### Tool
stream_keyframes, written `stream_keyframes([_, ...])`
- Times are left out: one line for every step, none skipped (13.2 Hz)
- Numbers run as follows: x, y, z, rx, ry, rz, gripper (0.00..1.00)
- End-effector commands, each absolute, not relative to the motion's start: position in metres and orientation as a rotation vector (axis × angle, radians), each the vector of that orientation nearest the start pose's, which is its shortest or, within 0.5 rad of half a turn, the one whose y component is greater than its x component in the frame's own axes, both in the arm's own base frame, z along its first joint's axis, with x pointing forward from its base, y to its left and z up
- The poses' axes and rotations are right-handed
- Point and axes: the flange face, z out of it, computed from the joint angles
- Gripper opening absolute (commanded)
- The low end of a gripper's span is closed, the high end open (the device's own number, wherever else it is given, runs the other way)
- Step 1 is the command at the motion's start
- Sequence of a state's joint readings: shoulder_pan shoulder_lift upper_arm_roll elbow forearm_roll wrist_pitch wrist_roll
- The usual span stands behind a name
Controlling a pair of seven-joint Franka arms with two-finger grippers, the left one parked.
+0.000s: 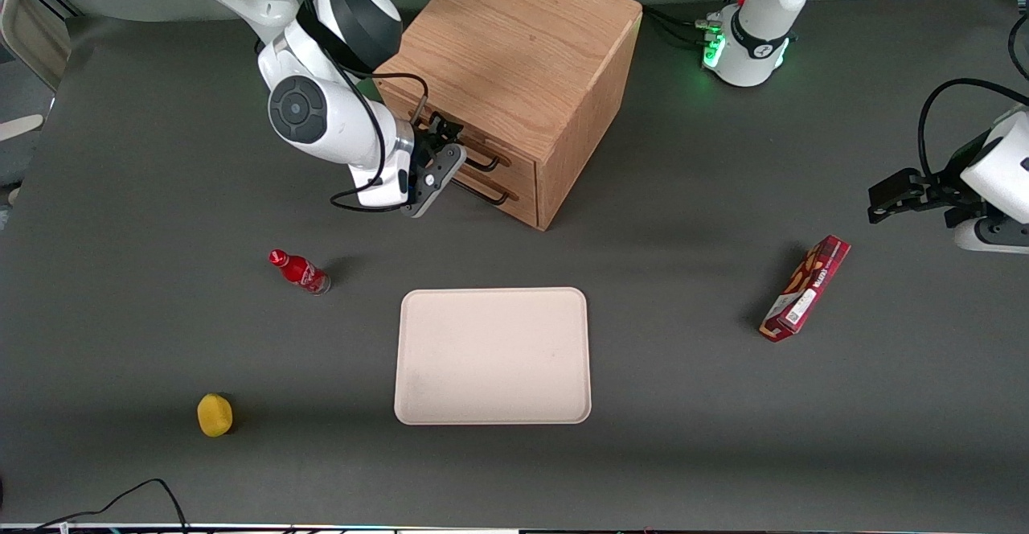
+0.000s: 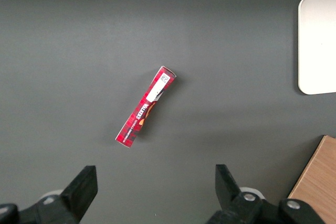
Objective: Open upper drawer
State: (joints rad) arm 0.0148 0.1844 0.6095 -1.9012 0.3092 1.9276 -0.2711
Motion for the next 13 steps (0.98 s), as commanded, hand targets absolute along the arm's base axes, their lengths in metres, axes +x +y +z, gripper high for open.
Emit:
stream_keyframes([0.462, 0.343, 0.416, -2.561, -1.035, 0.247, 1.00])
stream_keyframes([0.462, 0.343, 0.413, -2.563, -1.032, 0.247, 1.00])
stream_keyframes([0.462, 0.342, 0.411, -2.566, -1.028, 0.237, 1.00])
stream_keyframes([0.461, 0.342, 0.406, -2.570, -1.024, 0.234, 1.00])
stream_keyframes([0.461, 0.341, 0.404, -2.572, -1.021, 0.232, 1.00])
stream_keyframes([0.460, 0.341, 0.403, -2.573, -1.021, 0.234, 1.00])
stream_keyframes([0.460, 0.341, 0.401, -2.573, -1.020, 0.236, 1.00])
stream_keyframes([0.459, 0.341, 0.399, -2.574, -1.020, 0.237, 1.00])
stream_keyframes([0.460, 0.341, 0.399, -2.574, -1.020, 0.230, 1.00])
stream_keyframes([0.460, 0.341, 0.399, -2.574, -1.020, 0.230, 1.00])
stream_keyframes([0.460, 0.340, 0.398, -2.574, -1.019, 0.229, 1.00])
stream_keyframes([0.461, 0.340, 0.398, -2.569, -1.032, 0.224, 1.00])
stream_keyframes([0.461, 0.340, 0.397, -2.568, -1.037, 0.227, 1.00])
